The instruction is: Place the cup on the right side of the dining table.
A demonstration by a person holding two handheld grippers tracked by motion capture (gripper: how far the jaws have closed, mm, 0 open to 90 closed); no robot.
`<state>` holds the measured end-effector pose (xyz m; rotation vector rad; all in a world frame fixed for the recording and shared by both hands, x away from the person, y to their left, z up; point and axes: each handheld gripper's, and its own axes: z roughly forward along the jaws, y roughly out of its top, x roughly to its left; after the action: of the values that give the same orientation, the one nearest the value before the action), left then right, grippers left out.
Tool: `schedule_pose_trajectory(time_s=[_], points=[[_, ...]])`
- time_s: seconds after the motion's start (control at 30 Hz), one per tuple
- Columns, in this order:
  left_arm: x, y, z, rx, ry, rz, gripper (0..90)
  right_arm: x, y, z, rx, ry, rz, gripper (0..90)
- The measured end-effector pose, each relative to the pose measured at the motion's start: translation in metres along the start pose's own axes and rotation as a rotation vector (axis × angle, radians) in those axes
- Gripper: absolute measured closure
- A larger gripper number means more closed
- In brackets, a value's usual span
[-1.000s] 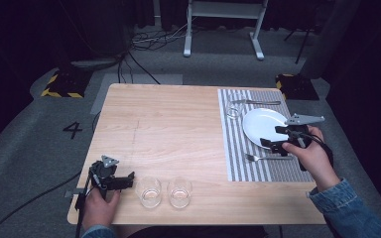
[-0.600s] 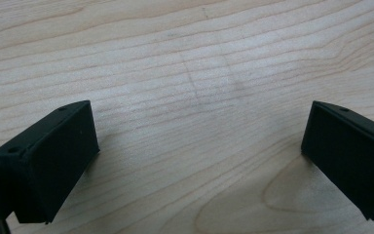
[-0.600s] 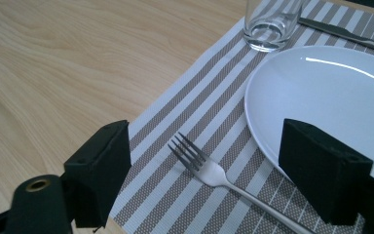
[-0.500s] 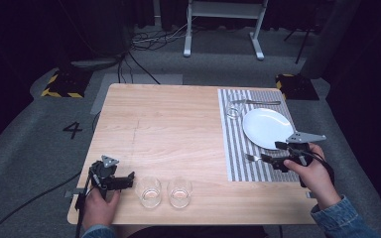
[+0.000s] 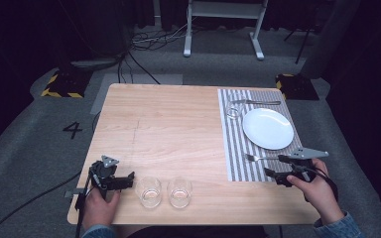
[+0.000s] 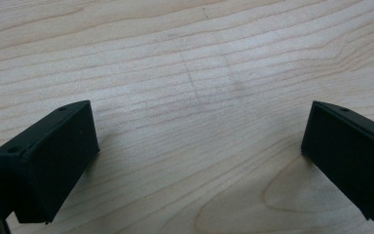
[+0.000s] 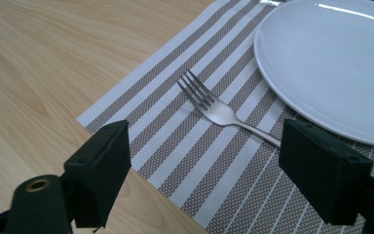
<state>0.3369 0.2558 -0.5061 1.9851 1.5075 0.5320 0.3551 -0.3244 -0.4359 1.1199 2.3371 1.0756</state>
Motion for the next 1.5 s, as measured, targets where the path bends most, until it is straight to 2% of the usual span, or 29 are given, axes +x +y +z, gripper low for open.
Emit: schedule_pose_trajectory(time_s=[0.17, 0.3, 0.57, 0.73, 0.9, 1.1, 1.23, 1.27, 1.5], points=[[0.000, 0.000, 0.000, 0.000, 0.000, 0.000, 0.3, 0.005, -0.011, 0.004, 0.014, 0.001, -0.005, 19.8], [0.000, 0.000, 0.000, 0.000, 0.000, 0.000, 0.3, 0.009, -0.020, 0.008, 0.016, 0.019, 0.011, 19.9], [0.000, 0.000, 0.000, 0.000, 0.000, 0.000, 0.3, 0.015, -0.035, 0.013, 0.026, 0.022, 0.028, 19.8], [0.000, 0.000, 0.000, 0.000, 0.000, 0.000, 0.3, 0.018, -0.045, 0.018, 0.043, 0.022, 0.024, 19.6], [0.000, 0.000, 0.000, 0.000, 0.000, 0.000, 0.2, 0.022, -0.053, 0.021, 0.056, 0.014, -0.001, 18.7], [0.000, 0.000, 0.000, 0.000, 0.000, 0.000, 0.3, 0.025, -0.062, 0.025, 0.055, 0.023, 0.001, 18.3], [0.000, 0.000, 0.000, 0.000, 0.000, 0.000, 0.3, 0.028, -0.066, 0.026, 0.031, 0.004, -0.019, 17.5], [0.000, 0.000, 0.000, 0.000, 0.000, 0.000, 0.3, 0.031, -0.068, 0.027, 0.024, -0.006, -0.039, 15.5], [0.000, 0.000, 0.000, 0.000, 0.000, 0.000, 0.2, 0.033, -0.069, 0.027, 0.027, -0.011, -0.031, 15.3]])
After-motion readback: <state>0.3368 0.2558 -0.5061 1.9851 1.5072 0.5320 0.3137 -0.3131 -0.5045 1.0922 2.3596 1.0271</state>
